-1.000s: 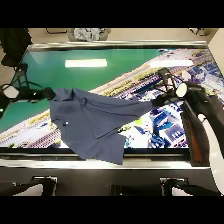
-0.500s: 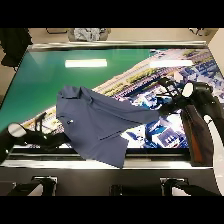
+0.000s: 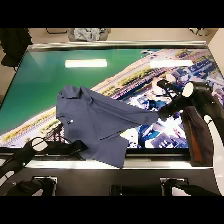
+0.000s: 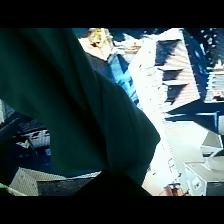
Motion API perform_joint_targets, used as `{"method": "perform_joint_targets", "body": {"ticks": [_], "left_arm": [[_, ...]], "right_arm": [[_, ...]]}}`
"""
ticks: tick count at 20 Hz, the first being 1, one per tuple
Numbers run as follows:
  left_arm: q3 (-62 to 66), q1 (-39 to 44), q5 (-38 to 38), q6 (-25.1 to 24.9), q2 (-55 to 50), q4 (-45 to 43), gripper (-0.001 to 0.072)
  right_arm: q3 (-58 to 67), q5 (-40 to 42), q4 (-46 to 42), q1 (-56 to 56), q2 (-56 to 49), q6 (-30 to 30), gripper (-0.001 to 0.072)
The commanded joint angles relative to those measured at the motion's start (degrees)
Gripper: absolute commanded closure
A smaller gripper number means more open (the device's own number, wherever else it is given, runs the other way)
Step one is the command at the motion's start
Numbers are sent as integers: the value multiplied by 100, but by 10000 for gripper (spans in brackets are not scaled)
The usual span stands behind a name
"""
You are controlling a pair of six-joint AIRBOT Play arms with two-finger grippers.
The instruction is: Fold the shirts.
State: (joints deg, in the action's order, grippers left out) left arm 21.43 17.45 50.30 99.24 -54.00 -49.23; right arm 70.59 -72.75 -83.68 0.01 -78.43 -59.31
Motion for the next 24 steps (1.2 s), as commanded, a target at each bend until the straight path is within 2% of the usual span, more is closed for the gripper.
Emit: {"method": "perform_joint_targets", "body": {"ticks": [1,2,3,4,5,7,10,12,15,17,18,21,24], "left_arm": [[-61,310,-289,133,-374,24,114],[-61,297,-339,133,-428,22,236],[-57,297,-426,131,-422,22,434],[-26,291,-498,98,-393,20,591],[92,286,-520,-138,-330,17,685],[636,256,-490,-693,-44,-245,683],[2262,-160,-337,-612,898,-1574,683],[3764,-780,-343,-315,1478,-2253,683],[6146,-2013,-284,-317,1884,-2782,684],[7348,-2706,50,-317,1919,-2544,683],[7685,-2868,179,-321,1910,-2162,683],[7858,-2916,223,-673,1943,-953,683],[7858,-2916,223,-800,1980,-931,683]], "right_arm": [[-2,-105,13,-4,4,4,663],[-2,-144,13,-4,4,2,662],[-2,-210,13,-4,4,4,662],[-2,-269,13,-4,7,4,662],[0,-328,13,-4,31,4,662],[20,-262,7,-7,225,2,663],[396,234,-273,-11,844,-101,665],[1082,417,-953,-11,1364,-553,665],[2367,208,-2092,-11,2212,-848,665],[2988,-122,-2192,-9,2820,-968,666],[3126,-214,-2063,-9,3071,-981,666],[3191,-417,-1893,-9,3639,-1058,666],[3209,-658,-2024,-9,4037,-1056,666]]}}
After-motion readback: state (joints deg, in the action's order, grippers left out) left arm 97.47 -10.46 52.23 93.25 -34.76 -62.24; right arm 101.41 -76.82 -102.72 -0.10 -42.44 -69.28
